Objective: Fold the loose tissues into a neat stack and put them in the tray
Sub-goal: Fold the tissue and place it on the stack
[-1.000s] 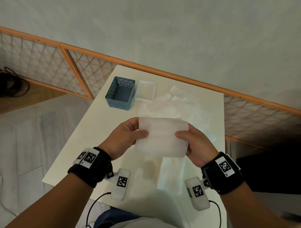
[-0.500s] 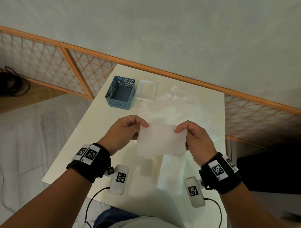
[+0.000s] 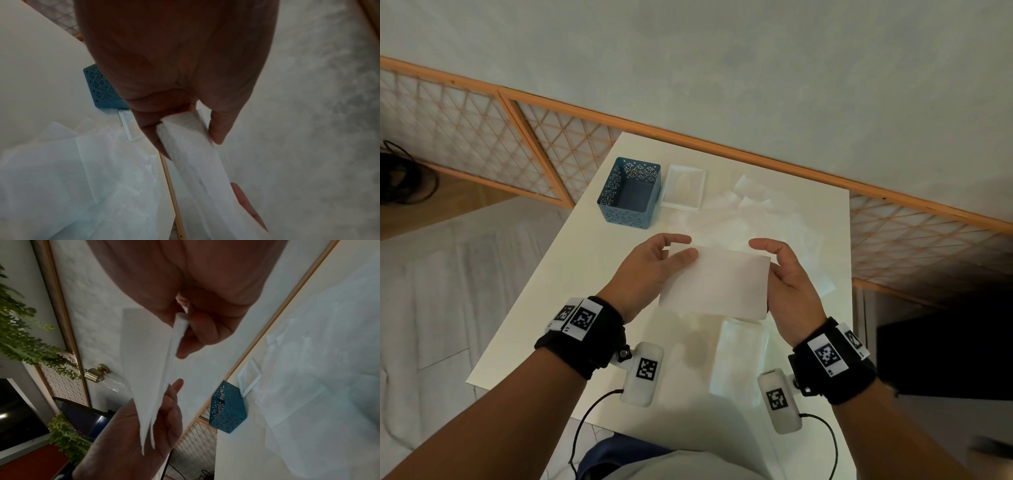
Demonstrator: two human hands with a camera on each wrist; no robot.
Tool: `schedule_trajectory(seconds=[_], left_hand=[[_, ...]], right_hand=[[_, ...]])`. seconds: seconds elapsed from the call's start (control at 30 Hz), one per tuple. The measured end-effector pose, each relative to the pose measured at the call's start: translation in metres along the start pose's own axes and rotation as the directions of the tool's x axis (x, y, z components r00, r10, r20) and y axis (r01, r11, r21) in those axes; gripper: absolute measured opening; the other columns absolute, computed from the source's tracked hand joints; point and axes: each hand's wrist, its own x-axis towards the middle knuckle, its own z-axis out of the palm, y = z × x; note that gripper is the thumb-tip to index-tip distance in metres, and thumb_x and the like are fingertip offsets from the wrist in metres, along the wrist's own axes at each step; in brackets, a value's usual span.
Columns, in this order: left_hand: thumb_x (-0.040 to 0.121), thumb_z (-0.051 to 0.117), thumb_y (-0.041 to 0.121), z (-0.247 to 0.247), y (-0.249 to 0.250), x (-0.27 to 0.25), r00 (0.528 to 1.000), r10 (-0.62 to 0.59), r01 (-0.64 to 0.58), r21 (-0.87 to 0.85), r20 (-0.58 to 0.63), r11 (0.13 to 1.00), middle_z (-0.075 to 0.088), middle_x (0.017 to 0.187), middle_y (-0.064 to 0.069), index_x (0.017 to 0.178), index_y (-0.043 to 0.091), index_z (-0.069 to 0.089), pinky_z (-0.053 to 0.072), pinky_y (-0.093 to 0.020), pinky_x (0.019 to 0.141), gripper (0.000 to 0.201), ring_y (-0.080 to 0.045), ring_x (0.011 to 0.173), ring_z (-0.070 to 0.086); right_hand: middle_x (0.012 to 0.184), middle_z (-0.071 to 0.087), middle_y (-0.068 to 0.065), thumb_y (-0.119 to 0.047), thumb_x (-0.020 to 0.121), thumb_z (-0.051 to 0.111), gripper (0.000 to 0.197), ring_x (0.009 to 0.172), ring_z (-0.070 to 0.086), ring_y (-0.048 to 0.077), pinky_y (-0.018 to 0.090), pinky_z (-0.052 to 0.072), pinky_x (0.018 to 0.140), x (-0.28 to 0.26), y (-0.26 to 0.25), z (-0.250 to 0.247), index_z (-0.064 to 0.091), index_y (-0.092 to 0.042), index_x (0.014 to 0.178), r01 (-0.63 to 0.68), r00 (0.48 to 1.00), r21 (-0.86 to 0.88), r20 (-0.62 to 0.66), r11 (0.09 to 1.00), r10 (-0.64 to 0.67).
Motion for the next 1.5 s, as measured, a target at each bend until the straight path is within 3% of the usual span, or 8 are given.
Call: schedule_trajectory(seconds=[0.17, 0.33, 0.6, 0.77, 0.97, 1.2, 1.33, 1.5], left_hand=[[0.1, 0.071, 0.022, 0.001, 0.002, 0.002, 1.0, 0.02, -0.019, 0.051, -0.011, 0.998, 0.077, 0.098, -0.01, 0.103, 0.01, 0.074, 0.057, -0.032, 0.072, 0.013, -0.023, 0.083, 0.071], [0.101, 0.07, 0.025, 0.001, 0.001, 0.006, 0.999, 0.004, -0.009, 0.13, 0.039, 0.992, 0.076, 0.096, -0.009, 0.099, 0.012, 0.073, 0.054, -0.03, 0.071, 0.013, -0.021, 0.082, 0.069], [0.1, 0.072, 0.026, 0.017, -0.007, 0.015, 0.993, -0.003, -0.031, 0.298, 0.115, 0.954, 0.079, 0.101, -0.012, 0.1, 0.011, 0.073, 0.057, -0.037, 0.075, 0.015, -0.019, 0.08, 0.072], [0.092, 0.078, 0.045, 0.025, -0.026, 0.02, 0.973, 0.135, -0.008, 0.563, -0.185, 0.826, 0.063, 0.083, 0.003, 0.086, 0.017, 0.057, 0.044, -0.027, 0.068, 0.036, -0.014, 0.073, 0.057], [0.088, 0.059, 0.08, 0.052, -0.034, 0.009, 0.918, -0.39, 0.389, 0.334, -0.065, 0.859, 0.08, 0.087, -0.012, 0.09, 0.011, 0.065, 0.057, -0.036, 0.077, 0.069, -0.022, 0.072, 0.07], [0.1, 0.065, 0.027, 0.062, -0.056, 0.012, 0.948, -0.317, 0.286, 0.394, 0.014, 0.873, 0.08, 0.1, -0.008, 0.106, 0.009, 0.073, 0.064, -0.045, 0.092, 0.02, -0.023, 0.087, 0.078], [0.101, 0.065, 0.026, 0.063, -0.06, 0.011, 0.956, -0.275, 0.207, 0.427, 0.103, 0.88, 0.08, 0.1, -0.004, 0.11, 0.012, 0.074, 0.064, -0.038, 0.089, 0.019, -0.022, 0.09, 0.078], [0.1, 0.069, 0.026, 0.07, -0.062, 0.004, 0.908, -0.307, 0.182, 0.391, 0.284, 0.902, 0.071, 0.086, 0.007, 0.113, 0.011, 0.074, 0.056, -0.031, 0.088, 0.02, -0.013, 0.079, 0.066]], right_hand=[[0.078, 0.048, 0.012, -0.013, 0.099, 0.046, 0.036, 0.063, 0.043, 0.021, 0.03, 0.038, 0.058, 0.003, 0.001, -0.003, 0.072, -0.029, 0.119, -0.122, 0.989, 0.13, -0.061, 0.984, 0.131], [0.084, 0.063, 0.013, -0.053, 0.092, 0.05, 0.054, 0.064, 0.049, 0.019, 0.031, 0.039, 0.06, 0.005, -0.005, -0.014, 0.077, -0.011, 0.114, -0.233, 0.971, 0.228, -0.006, 0.945, 0.241], [0.086, 0.076, 0.006, -0.017, 0.093, 0.076, 0.003, 0.072, 0.066, 0.01, 0.024, 0.052, 0.069, -0.008, 0.024, -0.026, 0.074, -0.015, 0.092, -0.087, 0.995, -0.246, 0.035, 0.965, 0.098], [0.077, 0.07, 0.003, -0.02, 0.092, 0.074, 0.012, 0.066, 0.057, 0.01, 0.023, 0.048, 0.062, -0.018, 0.038, -0.024, 0.068, -0.019, 0.083, -0.05, 0.996, -0.328, -0.08, 0.943, 0.025], [0.086, 0.06, -0.013, -0.022, 0.092, 0.071, 0.01, 0.074, 0.058, 0.008, 0.024, 0.048, 0.063, -0.029, 0.06, -0.011, 0.063, -0.028, 0.089, 0.174, 0.974, -0.615, -0.007, 0.769, -0.225], [0.094, 0.056, -0.018, -0.035, 0.09, 0.075, 0.015, 0.076, 0.054, -0.007, 0.011, 0.04, 0.064, -0.045, 0.088, -0.006, 0.066, -0.028, 0.098, 0.281, 0.956, -0.662, 0.128, 0.695, -0.265], [0.107, 0.061, -0.022, -0.072, 0.082, 0.067, 0.041, 0.09, 0.061, 0.0, 0.013, 0.047, 0.073, -0.052, 0.093, -0.016, 0.063, -0.038, 0.106, 0.093, 0.993, -0.573, -0.005, 0.814, -0.118], [0.124, 0.068, -0.013, -0.083, 0.074, 0.06, 0.076, 0.114, 0.066, 0.007, 0.032, 0.054, 0.095, -0.054, 0.111, -0.034, 0.061, -0.031, 0.131, -0.34, 0.934, -0.036, -0.126, 0.94, 0.333]])
